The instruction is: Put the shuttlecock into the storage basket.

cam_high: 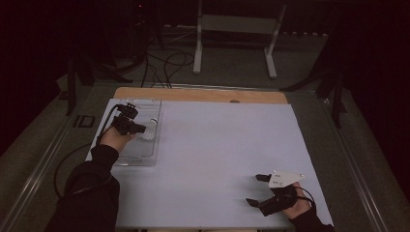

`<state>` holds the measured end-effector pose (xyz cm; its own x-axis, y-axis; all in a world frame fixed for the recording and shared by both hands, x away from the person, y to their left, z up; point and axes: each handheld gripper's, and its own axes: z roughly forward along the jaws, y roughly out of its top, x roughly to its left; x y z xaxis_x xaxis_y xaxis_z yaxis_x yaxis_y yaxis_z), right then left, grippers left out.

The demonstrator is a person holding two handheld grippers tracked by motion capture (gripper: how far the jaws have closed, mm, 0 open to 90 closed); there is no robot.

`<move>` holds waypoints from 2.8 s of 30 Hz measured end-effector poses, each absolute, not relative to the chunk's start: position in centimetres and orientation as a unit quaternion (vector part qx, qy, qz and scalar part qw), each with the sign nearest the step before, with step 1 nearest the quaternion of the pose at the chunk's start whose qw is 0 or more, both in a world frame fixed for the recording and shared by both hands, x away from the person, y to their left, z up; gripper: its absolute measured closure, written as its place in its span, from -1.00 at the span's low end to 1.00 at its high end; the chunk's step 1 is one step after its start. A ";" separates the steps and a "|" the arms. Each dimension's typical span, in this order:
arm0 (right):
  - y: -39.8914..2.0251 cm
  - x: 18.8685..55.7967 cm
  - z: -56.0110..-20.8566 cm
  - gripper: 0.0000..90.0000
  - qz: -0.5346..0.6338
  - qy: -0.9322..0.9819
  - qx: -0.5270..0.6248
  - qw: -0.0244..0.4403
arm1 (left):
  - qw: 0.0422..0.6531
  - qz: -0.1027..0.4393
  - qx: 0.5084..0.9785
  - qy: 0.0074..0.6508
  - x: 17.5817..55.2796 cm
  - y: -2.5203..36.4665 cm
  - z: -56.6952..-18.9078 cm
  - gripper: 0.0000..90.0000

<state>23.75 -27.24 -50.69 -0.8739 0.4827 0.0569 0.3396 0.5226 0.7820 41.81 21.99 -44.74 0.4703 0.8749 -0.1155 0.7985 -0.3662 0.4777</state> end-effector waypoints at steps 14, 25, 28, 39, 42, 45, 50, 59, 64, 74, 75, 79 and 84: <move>-27.3 23.8 -50.7 -0.78 0.427 0.869 0.237 0.082 | 0.207 0.092 0.826 0.517 41.8 21.6 -44.9 0.19; -27.2 23.8 -50.6 -0.78 0.428 0.868 0.237 0.082 | 0.222 0.119 0.832 0.495 40.4 20.6 -42.2 -0.85; -27.2 23.7 -50.6 -0.78 0.428 0.868 0.237 0.082 | 0.219 0.125 0.838 0.483 40.1 20.2 -41.8 -0.97; -27.3 23.8 -50.6 -0.78 0.429 0.867 0.239 0.087 | 0.219 0.125 0.857 0.449 39.2 19.2 -41.1 -1.00; -27.3 23.8 -50.6 -0.78 0.428 0.867 0.240 0.088 | 0.221 0.117 0.863 0.439 38.9 18.7 -41.1 -0.99; -27.3 23.8 -50.6 -0.78 0.429 0.867 0.240 0.090 | 0.226 0.108 0.867 0.431 38.8 18.4 -40.9 -0.99; -27.4 23.8 -50.5 -0.78 0.428 0.866 0.242 0.092 | 0.225 0.089 0.877 0.416 38.6 17.5 -40.8 -0.99; -27.4 23.9 -50.6 -0.78 0.427 0.866 0.242 0.092 | 0.231 0.100 0.880 0.403 38.3 16.5 -40.2 -1.00; -27.4 23.9 -50.6 -0.78 0.426 0.866 0.244 0.091 | 0.240 0.092 0.886 0.386 38.0 15.8 -39.7 -1.00; -27.4 23.9 -50.6 -0.78 0.426 0.866 0.246 0.092 | 0.261 0.055 0.897 0.353 37.4 14.5 -39.5 -1.00; -27.4 23.9 -50.6 -0.78 0.426 0.866 0.246 0.092 | 0.261 0.055 0.899 0.347 37.3 14.4 -39.5 -1.00; -27.4 23.9 -50.6 -0.78 0.426 0.866 0.246 0.091 | 0.264 0.050 0.905 0.331 37.0 13.7 -39.5 -1.00; -27.4 23.9 -50.6 -0.78 0.426 0.866 0.246 0.092 | 0.267 0.045 0.909 0.316 36.7 12.9 -39.6 -1.00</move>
<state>23.90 -27.41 -50.57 -0.8618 0.5048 0.0501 0.3475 0.5154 0.7833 36.66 12.95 -39.60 0.7958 0.5994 -0.0868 0.5512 -0.6573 0.5139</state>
